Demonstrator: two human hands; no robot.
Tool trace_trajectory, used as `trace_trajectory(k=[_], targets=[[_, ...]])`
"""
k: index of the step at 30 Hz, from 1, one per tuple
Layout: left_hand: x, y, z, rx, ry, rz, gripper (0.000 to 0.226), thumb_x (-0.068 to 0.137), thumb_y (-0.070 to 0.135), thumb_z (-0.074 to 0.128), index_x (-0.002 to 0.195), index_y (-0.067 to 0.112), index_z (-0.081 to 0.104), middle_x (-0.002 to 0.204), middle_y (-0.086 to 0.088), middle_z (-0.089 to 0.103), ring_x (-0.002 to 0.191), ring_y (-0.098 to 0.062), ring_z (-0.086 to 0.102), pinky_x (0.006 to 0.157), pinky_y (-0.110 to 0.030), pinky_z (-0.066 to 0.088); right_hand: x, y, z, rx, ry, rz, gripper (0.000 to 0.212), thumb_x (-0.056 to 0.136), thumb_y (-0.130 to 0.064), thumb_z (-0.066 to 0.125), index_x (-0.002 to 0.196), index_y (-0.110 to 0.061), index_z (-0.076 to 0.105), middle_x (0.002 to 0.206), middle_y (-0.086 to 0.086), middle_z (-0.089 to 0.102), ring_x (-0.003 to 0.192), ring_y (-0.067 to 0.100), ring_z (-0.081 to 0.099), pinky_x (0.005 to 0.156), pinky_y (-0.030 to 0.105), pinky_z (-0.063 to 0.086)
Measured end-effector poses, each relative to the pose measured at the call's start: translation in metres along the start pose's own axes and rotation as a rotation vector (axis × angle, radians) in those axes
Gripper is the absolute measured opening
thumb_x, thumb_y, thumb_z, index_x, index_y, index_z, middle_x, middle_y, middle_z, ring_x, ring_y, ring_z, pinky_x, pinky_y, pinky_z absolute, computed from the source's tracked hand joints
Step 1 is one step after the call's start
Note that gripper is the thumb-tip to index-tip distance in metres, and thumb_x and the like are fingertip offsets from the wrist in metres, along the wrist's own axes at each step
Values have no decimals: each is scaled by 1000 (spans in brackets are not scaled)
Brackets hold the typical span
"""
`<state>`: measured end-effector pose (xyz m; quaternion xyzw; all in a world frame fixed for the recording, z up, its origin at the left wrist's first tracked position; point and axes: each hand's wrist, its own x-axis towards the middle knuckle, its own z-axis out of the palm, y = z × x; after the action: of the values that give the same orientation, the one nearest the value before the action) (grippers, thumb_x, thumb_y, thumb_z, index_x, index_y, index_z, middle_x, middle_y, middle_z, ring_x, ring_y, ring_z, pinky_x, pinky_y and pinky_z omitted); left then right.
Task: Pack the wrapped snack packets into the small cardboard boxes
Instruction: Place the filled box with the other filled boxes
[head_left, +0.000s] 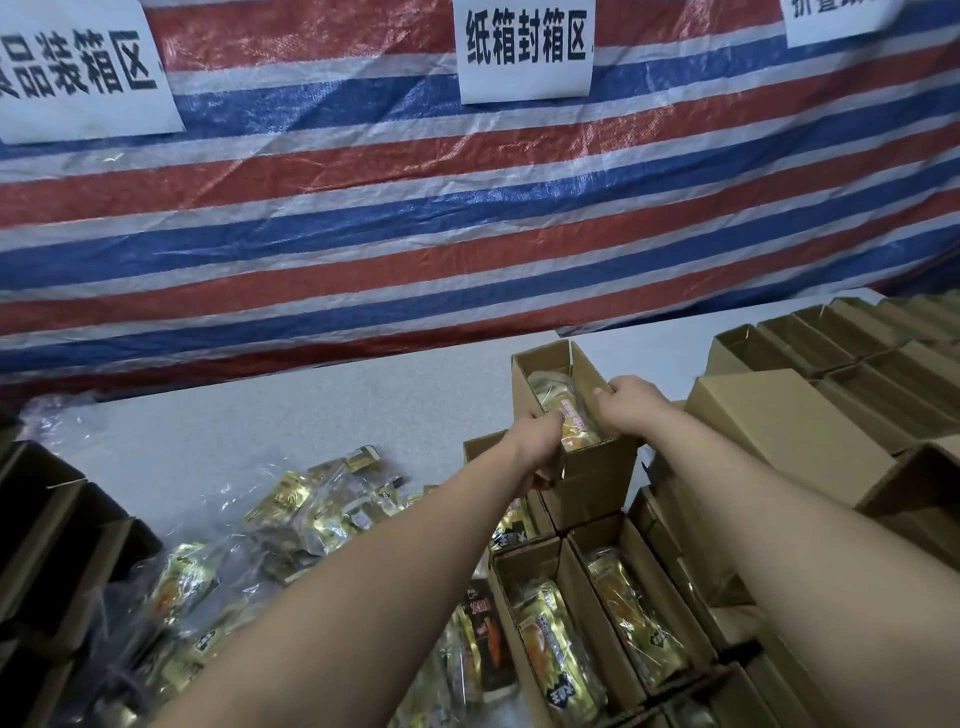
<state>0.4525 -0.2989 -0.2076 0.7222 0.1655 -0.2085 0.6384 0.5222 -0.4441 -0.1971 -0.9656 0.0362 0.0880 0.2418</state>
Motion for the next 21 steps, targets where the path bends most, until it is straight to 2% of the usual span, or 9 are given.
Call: trace_trajectory(k=[4, 7, 10, 13, 15, 17, 19, 21], targets=[[-2, -1, 0, 36, 12, -1, 51, 99, 49, 37, 139, 17, 36, 93, -3, 54, 80, -18, 55, 79, -39, 50, 0, 2, 0, 6, -23, 22, 41, 101, -35, 44, 126, -6, 55, 106, 8, 53, 94, 26, 52, 71, 31, 41], [-7, -1, 0, 38, -6, -15, 63, 97, 56, 38, 146, 17, 31, 107, -9, 56, 85, -21, 56, 82, -40, 50, -2, 2, -1, -24, -22, 20, 43, 100, -37, 44, 128, -6, 54, 105, 7, 52, 93, 24, 51, 70, 31, 40], [-11, -1, 0, 29, -14, -14, 70, 95, 61, 39, 150, 19, 28, 137, -15, 50, 108, -28, 56, 100, -50, 46, -3, 0, -4, -49, 4, -2, 44, 99, -39, 44, 127, -7, 54, 109, 8, 57, 94, 23, 52, 73, 32, 42], [-24, 0, -7, 25, 8, 11, 74, 95, 61, 43, 153, 20, 23, 150, -9, 40, 132, -31, 43, 106, -50, 40, -10, -7, -9, -105, 29, -21, 43, 99, -41, 45, 127, -9, 53, 120, 11, 61, 94, 23, 54, 76, 34, 47], [-33, 1, -14, 47, 16, 34, 80, 94, 62, 45, 155, 20, 17, 156, -9, 33, 135, -32, 42, 106, -49, 40, -19, -12, -16, -184, 85, -47, 44, 99, -41, 45, 130, -10, 51, 123, 11, 60, 91, 21, 52, 73, 33, 46], [-53, 2, -34, 89, 51, 71, 84, 93, 63, 45, 157, 21, 10, 159, -11, 28, 127, -29, 49, 100, -44, 45, -37, -29, -21, -230, 186, -124, 42, 100, -39, 47, 131, -11, 51, 124, 10, 61, 92, 22, 55, 70, 31, 45], [-73, 3, -52, 129, 98, 126, 82, 94, 60, 45, 157, 19, 12, 158, -11, 30, 121, -27, 52, 98, -40, 46, -54, -43, -21, -200, 273, -231, 37, 99, -35, 49, 128, -12, 54, 121, 8, 62, 94, 23, 59, 69, 30, 44], [-91, 2, -64, 171, 108, 163, 78, 95, 58, 46, 156, 17, 18, 154, -11, 36, 121, -25, 50, 98, -37, 43, -70, -54, -20, -133, 293, -316, 30, 98, -33, 49, 120, -15, 58, 112, 5, 64, 85, 18, 54, 67, 29, 43]])
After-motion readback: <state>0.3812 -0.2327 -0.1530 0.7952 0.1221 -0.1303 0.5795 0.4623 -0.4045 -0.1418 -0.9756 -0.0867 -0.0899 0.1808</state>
